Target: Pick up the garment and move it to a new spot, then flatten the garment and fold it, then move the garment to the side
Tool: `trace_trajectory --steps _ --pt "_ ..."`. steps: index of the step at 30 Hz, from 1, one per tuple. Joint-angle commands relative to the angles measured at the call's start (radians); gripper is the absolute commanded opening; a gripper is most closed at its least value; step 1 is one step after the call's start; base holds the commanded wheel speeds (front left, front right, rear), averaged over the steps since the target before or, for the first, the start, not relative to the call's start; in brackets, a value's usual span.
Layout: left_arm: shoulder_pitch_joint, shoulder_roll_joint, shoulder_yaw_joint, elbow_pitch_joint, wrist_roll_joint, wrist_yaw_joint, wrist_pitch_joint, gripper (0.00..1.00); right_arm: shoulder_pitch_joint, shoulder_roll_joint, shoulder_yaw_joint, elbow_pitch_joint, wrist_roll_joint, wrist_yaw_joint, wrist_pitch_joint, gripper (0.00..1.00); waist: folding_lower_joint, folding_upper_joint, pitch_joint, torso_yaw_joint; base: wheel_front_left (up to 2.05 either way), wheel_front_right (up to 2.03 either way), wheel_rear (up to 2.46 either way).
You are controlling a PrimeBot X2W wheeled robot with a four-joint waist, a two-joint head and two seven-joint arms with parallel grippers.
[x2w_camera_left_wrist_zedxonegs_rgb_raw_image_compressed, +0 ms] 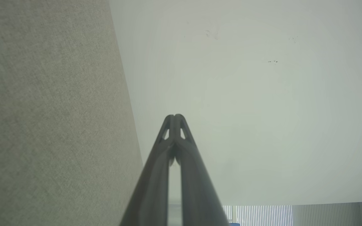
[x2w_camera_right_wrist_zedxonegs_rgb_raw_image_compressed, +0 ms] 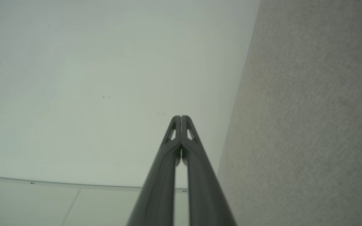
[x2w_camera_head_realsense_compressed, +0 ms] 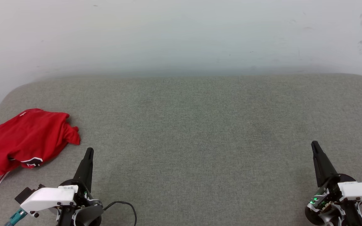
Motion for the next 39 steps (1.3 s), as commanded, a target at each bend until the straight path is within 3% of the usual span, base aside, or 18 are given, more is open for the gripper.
trace_trajectory --steps 1,19,20,39 --pt "-0.006 -0.001 0.003 -0.001 0.0 -0.004 0.002 0.0 -0.012 0.003 0.0 0.002 -0.006 0.0 0.002 0.0 0.0 0.0 0.0 0.0 0.0 0.0 0.0" --pt "-0.006 -0.001 0.003 -0.001 0.0 -0.004 0.002 0.0 -0.012 0.003 0.0 0.002 -0.006 0.0 0.002 0.0 0.0 0.0 0.0 0.0 0.0 0.0 0.0" --pt "0.0 0.0 0.001 0.0 0.0 0.0 0.0 1.0 0.0 0.0 0.0 0.0 0.0 0.0 0.0 1.0 0.0 0.0 0.0 0.0 0.0 0.0 0.0" --pt "0.008 0.005 -0.103 -0.086 0.069 0.0 -0.099 1.0 0.043 0.001 0.054 -0.094 -0.077 0.0 -0.099 1.0 0.0 0.0 0.001 0.003 0.0 0.0 0.0"
